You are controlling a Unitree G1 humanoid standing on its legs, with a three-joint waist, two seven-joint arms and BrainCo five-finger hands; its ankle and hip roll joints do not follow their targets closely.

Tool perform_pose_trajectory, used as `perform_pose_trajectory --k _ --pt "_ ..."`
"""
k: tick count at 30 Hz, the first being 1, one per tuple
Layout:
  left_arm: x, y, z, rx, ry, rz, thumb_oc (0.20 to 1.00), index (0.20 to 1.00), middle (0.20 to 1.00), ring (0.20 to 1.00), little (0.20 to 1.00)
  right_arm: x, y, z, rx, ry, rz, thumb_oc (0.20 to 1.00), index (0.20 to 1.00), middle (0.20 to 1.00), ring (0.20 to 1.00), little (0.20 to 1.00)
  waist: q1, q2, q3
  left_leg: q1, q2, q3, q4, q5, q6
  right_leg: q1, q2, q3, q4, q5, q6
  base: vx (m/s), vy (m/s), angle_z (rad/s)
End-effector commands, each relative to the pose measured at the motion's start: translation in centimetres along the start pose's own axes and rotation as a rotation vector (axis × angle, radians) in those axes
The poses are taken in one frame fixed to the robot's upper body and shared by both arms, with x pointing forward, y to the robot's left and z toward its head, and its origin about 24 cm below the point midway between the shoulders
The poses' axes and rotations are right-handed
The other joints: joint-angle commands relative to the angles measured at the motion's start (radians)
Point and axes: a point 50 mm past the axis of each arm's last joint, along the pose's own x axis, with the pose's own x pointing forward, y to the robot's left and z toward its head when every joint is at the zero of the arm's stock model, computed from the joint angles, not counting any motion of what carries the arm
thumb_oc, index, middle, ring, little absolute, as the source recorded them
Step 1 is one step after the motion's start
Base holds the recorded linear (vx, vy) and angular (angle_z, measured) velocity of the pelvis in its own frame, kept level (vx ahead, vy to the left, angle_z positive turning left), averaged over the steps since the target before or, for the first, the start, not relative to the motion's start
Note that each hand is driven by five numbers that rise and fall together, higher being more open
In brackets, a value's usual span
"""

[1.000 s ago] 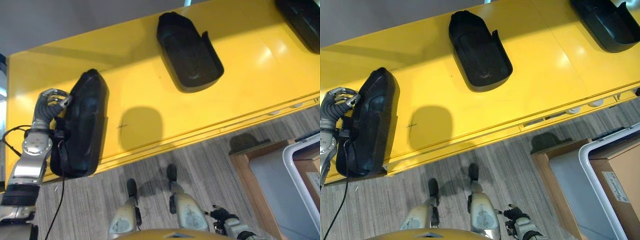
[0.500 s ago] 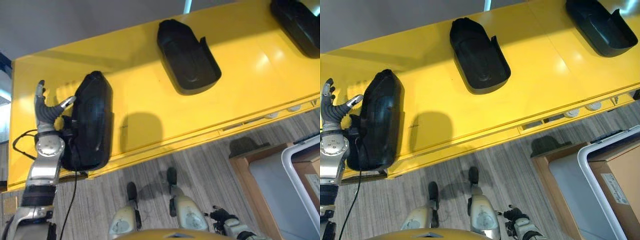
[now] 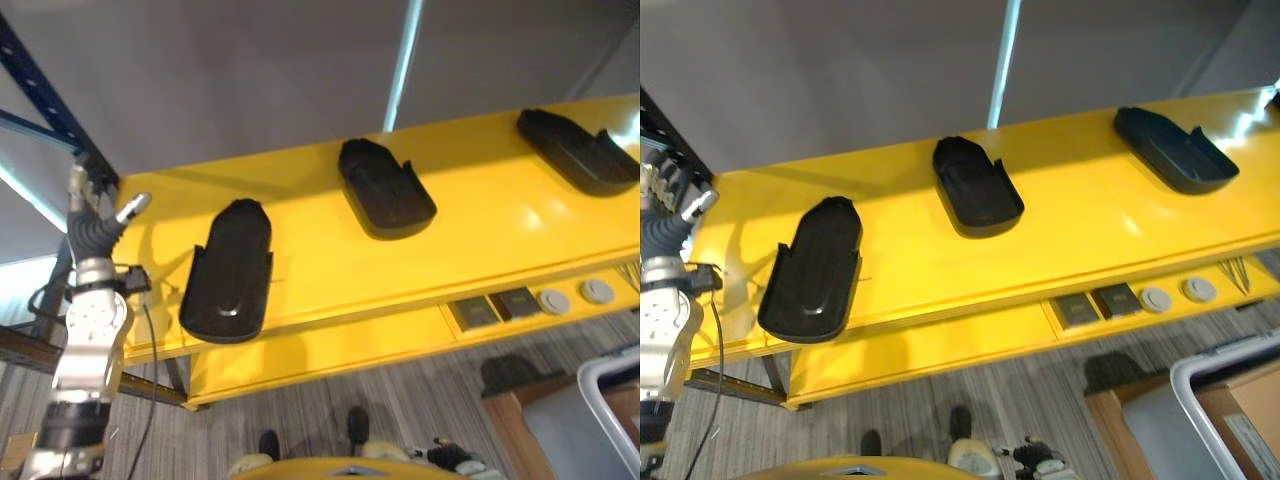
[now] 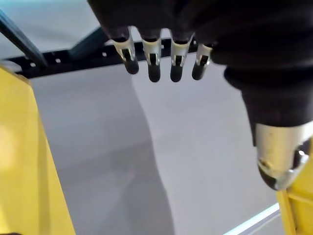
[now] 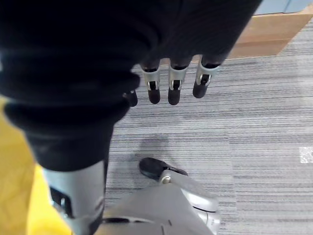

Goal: Move parts from the plastic box to the shelf.

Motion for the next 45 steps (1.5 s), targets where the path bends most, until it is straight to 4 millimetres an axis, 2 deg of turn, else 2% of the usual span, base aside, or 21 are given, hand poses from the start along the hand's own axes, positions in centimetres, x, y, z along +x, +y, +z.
perform_pose_trajectory --k 1,2,3,4,10,16,20,23,25,28,37,45 --pt "0.4 0.5 2.5 -0.061 -0.156 -0.022 1.000 1.000 1.000 1.000 1.000 0.1 1.8 0.8 -0.017 -0.015 0.049 1.000 1.000 1.000 1.000 1.000 -0.003 -0.037 0.005 0.020 -0.016 -0.038 0.020 -0.087 0.002 0.094 -0.057 -0.049 0.034 -0.181 0.069 -0.02 0.014 0.26" --pt "-0.3 0.3 2.4 -0.060 -0.150 -0.062 1.000 1.000 1.000 1.000 1.000 0.1 1.8 0.8 -0.012 -0.018 0.048 1.000 1.000 1.000 1.000 1.000 0.006 -0.038 0.001 0.023 -0.016 -0.045 0.020 -0.088 0.003 0.100 -0.060 -0.056 0.038 -0.183 0.070 -0.04 0.027 0.28" --pt "-1.1 -0.1 2.3 -0.064 -0.139 -0.115 0.840 0.840 0.840 0.840 0.840 0.1 1.8 0.8 -0.011 -0.017 0.045 1.000 1.000 1.000 1.000 1.000 0.014 -0.038 -0.001 0.026 -0.018 -0.054 0.021 -0.089 0.005 0.106 -0.064 -0.064 0.044 -0.185 0.071 -0.03 0.026 0.29" --pt "-1.8 -0.1 2.2 -0.061 -0.126 -0.155 0.200 0.200 0.200 0.200 0.200 0.1 1.8 0.7 -0.012 -0.014 0.047 1.000 1.000 1.000 1.000 1.000 0.017 -0.038 -0.003 0.028 -0.019 -0.061 0.023 -0.090 0.006 0.113 -0.068 -0.071 0.049 -0.188 0.071 -0.03 0.039 0.31" --pt "-4.8 0.0 -0.5 -0.119 0.047 -0.249 0.200 0.200 0.200 0.200 0.200 0.0 2.4 0.1 -0.079 -0.001 0.079 1.000 1.000 1.000 1.000 1.000 0.049 -0.041 0.003 0.036 -0.033 -0.102 0.037 -0.100 0.018 0.137 -0.090 -0.108 0.077 -0.198 0.074 -0.02 0.030 0.24" --pt "-6.1 -0.6 -0.6 -0.149 0.100 -0.393 0.200 0.200 0.200 0.200 0.200 0.0 2.9 0.5 -0.129 -0.019 0.098 1.000 1.000 1.000 1.000 1.000 0.064 -0.042 0.020 0.027 -0.038 -0.122 0.044 -0.097 0.020 0.138 -0.101 -0.129 0.092 -0.201 0.076 -0.04 0.008 0.15" --pt "-7.1 0.5 -0.8 -0.283 0.184 -0.463 0.200 0.200 0.200 0.200 0.200 0.0 2.8 1.4 -0.117 -0.058 0.104 1.000 1.000 1.000 1.000 1.000 0.069 -0.040 0.034 0.021 -0.034 -0.120 0.033 -0.087 0.019 0.129 -0.097 -0.124 0.087 -0.194 0.077 -0.02 0.000 0.07" --pt "-7.8 1.6 -1.4 -0.318 0.272 -0.509 0.200 0.200 0.200 0.200 0.200 -0.1 3.0 0.9 -0.157 -0.045 0.133 1.000 1.000 1.000 1.000 1.000 0.067 -0.037 0.032 0.026 -0.030 -0.112 0.021 -0.080 0.017 0.131 -0.093 -0.114 0.075 -0.188 0.077 0.01 0.004 -0.06" --pt "-7.8 1.1 -1.4 -0.307 0.285 -0.567 0.200 0.200 0.200 0.200 0.200 -0.1 3.0 0.8 -0.172 -0.041 0.134 1.000 1.000 1.000 1.000 1.000 0.062 -0.038 0.031 0.029 -0.027 -0.109 0.014 -0.077 0.016 0.133 -0.091 -0.112 0.070 -0.186 0.077 0.01 0.000 -0.02" --pt "-8.3 -0.7 -1.7 -0.349 0.326 -0.665 0.200 0.200 0.200 0.200 0.200 0.0 3.0 1.3 -0.192 -0.056 0.131 1.000 1.000 1.000 1.000 1.000 0.043 -0.040 0.030 0.029 -0.022 -0.096 0.005 -0.074 0.012 0.126 -0.089 -0.100 0.063 -0.179 0.078 0.01 0.001 -0.06" --pt "-10.0 -4.4 -3.0 -0.453 0.431 -0.799 0.200 0.200 0.200 0.200 0.200 0.0 2.5 1.4 -0.168 -0.059 0.102 1.000 1.000 1.000 1.000 1.000 0.001 -0.048 0.045 0.024 -0.014 -0.060 -0.001 -0.078 0.016 0.088 -0.080 -0.056 0.065 -0.169 0.079 0.01 0.001 -0.16" --pt "-10.3 -5.0 -3.4 -0.453 0.460 -0.832 0.200 0.200 0.200 0.200 0.200 -0.1 2.5 0.3 -0.152 -0.029 0.100 1.000 1.000 1.000 1.000 1.000 -0.021 -0.054 0.045 0.021 -0.008 -0.034 -0.001 -0.083 0.014 0.081 -0.070 -0.029 0.037 -0.158 0.080 0.01 -0.006 -0.17"
